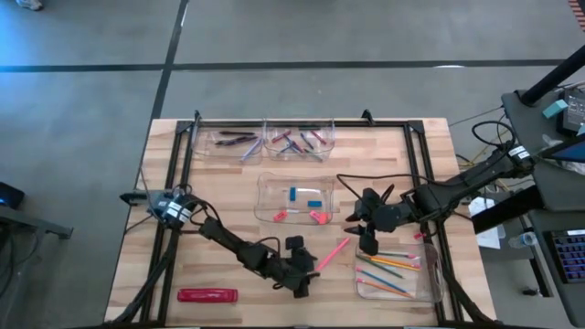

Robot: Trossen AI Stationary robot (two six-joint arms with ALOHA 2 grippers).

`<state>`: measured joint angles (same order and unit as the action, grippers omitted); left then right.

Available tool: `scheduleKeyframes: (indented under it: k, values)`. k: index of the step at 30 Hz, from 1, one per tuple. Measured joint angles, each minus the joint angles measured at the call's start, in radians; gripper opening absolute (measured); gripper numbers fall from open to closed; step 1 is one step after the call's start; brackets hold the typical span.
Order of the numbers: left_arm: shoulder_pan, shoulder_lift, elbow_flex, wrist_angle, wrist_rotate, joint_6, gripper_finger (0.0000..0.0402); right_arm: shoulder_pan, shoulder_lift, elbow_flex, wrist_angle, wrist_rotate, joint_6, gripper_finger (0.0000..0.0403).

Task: Sort crayons/erasers/pens/pencils in bins
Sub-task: Put the pink pencil into the bottom transparent bin

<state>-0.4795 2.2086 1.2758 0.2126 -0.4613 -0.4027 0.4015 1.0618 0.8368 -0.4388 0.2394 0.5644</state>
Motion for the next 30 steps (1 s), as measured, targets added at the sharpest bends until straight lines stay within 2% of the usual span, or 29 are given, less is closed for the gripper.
scheduleKeyframes:
  k: [8, 12, 20, 30]
  values:
    - [0.001, 0.001, -0.002, -0.009, -0.004, 0.014, 0.0071, 0.000, 0.000, 0.000, 0.010, -0.001, 0.002, 0.0140]
    - [0.008, 0.001, -0.004, -0.016, -0.010, -0.056, 0.0018, 0.000, 0.000, 0.000, 0.010, -0.003, 0.014, 0.0139]
    - [0.014, -0.002, -0.004, -0.105, 0.014, -0.115, 0.0006, 0.003, 0.000, 0.000, 0.010, -0.006, 0.024, 0.0139]
    - [0.014, -0.081, -0.014, -0.158, -0.073, -0.090, 0.0002, 0.002, -0.001, 0.000, 0.010, -0.007, 0.026, 0.0139]
